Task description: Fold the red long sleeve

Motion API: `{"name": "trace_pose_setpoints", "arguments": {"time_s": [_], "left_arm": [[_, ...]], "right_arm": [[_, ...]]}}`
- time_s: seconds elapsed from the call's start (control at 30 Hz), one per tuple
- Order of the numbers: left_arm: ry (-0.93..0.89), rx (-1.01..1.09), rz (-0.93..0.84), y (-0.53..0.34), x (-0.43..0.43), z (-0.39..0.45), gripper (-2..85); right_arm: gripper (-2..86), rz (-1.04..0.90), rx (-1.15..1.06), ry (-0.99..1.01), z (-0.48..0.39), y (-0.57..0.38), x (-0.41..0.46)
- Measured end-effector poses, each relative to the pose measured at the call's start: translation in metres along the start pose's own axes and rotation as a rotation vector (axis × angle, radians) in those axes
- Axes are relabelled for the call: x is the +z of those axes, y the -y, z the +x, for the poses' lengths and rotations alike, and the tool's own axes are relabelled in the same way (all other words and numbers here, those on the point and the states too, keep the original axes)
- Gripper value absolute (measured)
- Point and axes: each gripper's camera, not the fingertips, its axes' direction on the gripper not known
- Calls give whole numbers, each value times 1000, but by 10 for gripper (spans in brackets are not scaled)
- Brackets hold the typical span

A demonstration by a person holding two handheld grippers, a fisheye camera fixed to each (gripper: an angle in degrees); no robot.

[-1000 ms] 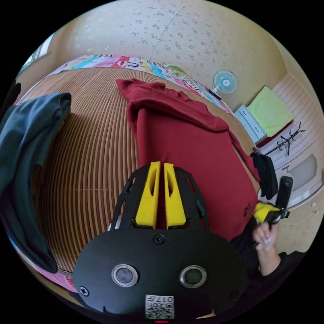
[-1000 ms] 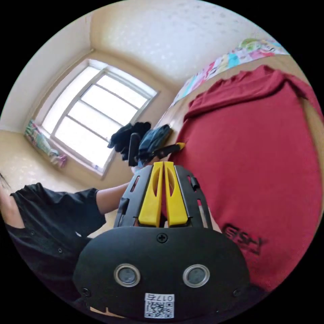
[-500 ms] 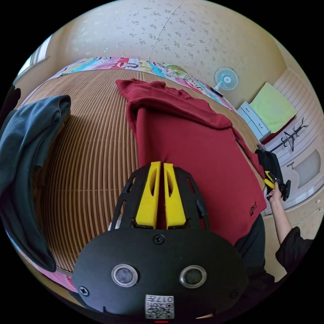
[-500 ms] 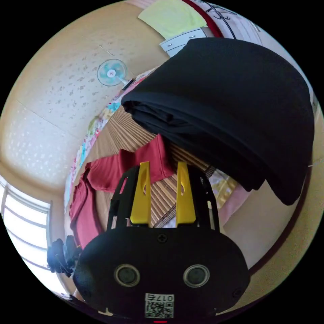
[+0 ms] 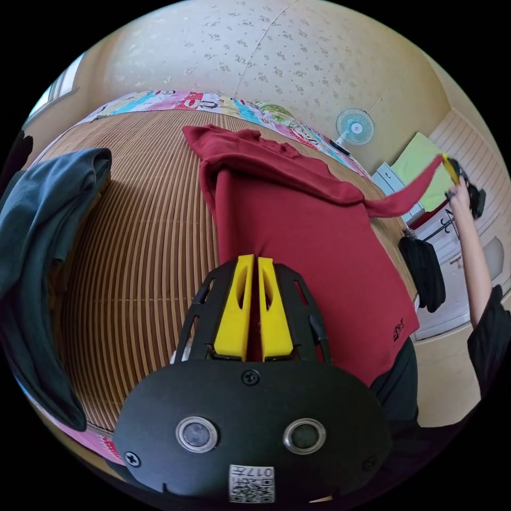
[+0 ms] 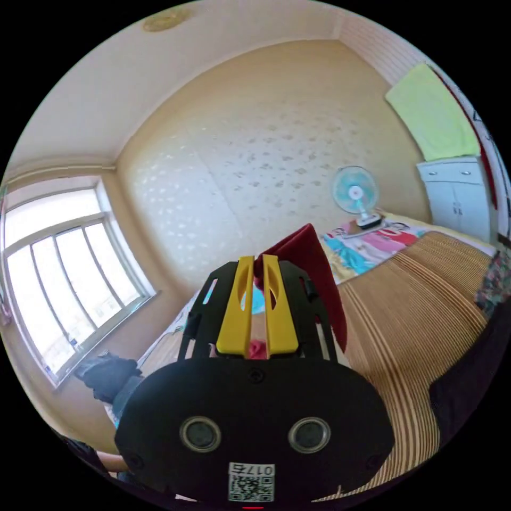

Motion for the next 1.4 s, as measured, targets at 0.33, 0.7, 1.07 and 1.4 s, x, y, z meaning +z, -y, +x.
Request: {"name": "trace_pose_setpoints", "arguments": {"time_s": [0.33,0.7,1.07,1.4], "left_arm": [[-5,-3,7,-1,1,-7,-7],[-101,-51,17,-1,1,-24,-8],[-78,-43,25,-1,-3,-16,-8],[-66,-37,31,-1,-10,-8,-8]], "right_arm": [[14,-551,-185,508,-258,-232,227],[96,-737,-305,344,-261,-337,225],[50,-1055,-291,208,-272,-389,280],[42,-822,-192,595,-274,-356,224]]}}
